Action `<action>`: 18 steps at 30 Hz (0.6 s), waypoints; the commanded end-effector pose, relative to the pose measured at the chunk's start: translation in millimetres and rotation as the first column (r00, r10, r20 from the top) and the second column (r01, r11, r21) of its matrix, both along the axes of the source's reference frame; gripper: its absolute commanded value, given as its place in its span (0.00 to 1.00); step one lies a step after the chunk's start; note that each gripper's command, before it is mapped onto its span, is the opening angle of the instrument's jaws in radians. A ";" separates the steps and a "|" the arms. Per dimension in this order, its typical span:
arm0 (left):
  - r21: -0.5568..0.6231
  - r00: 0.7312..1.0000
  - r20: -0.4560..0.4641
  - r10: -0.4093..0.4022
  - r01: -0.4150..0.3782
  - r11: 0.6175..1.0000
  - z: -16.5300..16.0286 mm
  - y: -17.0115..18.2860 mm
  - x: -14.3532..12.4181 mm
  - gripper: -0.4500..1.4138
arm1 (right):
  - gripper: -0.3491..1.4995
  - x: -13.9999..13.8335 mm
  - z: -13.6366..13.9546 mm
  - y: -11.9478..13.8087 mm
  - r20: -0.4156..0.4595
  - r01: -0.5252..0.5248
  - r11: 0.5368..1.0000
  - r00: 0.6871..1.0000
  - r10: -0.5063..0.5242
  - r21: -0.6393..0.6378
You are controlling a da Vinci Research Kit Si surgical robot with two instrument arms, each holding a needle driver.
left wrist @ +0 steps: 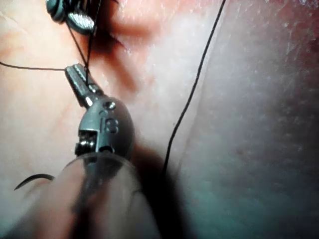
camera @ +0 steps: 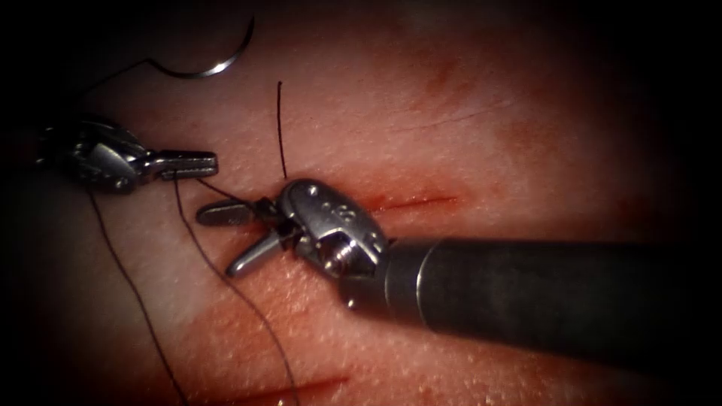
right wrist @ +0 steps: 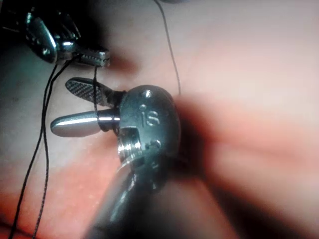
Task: Wound Closure
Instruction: Wrap suture twice counter-clockwise around right tool
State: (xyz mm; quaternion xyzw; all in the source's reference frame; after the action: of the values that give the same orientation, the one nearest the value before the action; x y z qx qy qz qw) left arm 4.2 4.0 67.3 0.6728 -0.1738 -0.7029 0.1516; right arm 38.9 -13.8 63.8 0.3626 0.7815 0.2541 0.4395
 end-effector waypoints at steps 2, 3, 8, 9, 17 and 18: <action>-0.002 1.000 -0.005 -0.003 0.003 1.000 0.7 -0.1 -0.3 0.00 | 0.65 0.2 0.3 1.1 -0.008 -0.042 0.999 0.999 0.042 0.026; 0.000 1.000 -0.010 -0.008 0.008 1.000 0.8 -0.4 -0.3 0.00 | 0.64 0.0 0.3 1.4 -0.011 -0.057 0.998 0.998 0.057 0.036; -0.006 1.000 -0.023 -0.018 0.018 1.000 1.0 -1.1 -0.3 0.00 | 0.56 -1.1 0.0 2.7 -0.013 -0.137 0.978 0.990 0.141 0.159; -0.007 0.999 -0.026 -0.021 0.021 1.000 1.0 -1.2 -0.3 0.00 | 0.56 -1.3 -0.1 2.9 -0.011 -0.150 0.974 0.988 0.154 0.171; -0.014 0.997 -0.065 -0.028 0.027 1.000 1.5 -3.1 -1.9 0.00 | 0.58 -1.9 -0.3 4.3 0.046 -0.258 0.918 0.966 0.256 0.301; -0.011 0.997 -0.073 -0.026 0.025 1.000 1.6 -3.5 -2.2 0.00 | 0.58 -1.8 -0.3 4.3 0.069 -0.278 0.910 0.960 0.270 0.308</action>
State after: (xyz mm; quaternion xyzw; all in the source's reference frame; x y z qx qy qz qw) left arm 2.1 -0.2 68.5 0.6398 -0.1792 -0.7312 0.1545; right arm 36.3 -9.8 63.1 0.3051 0.7654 0.4472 0.3480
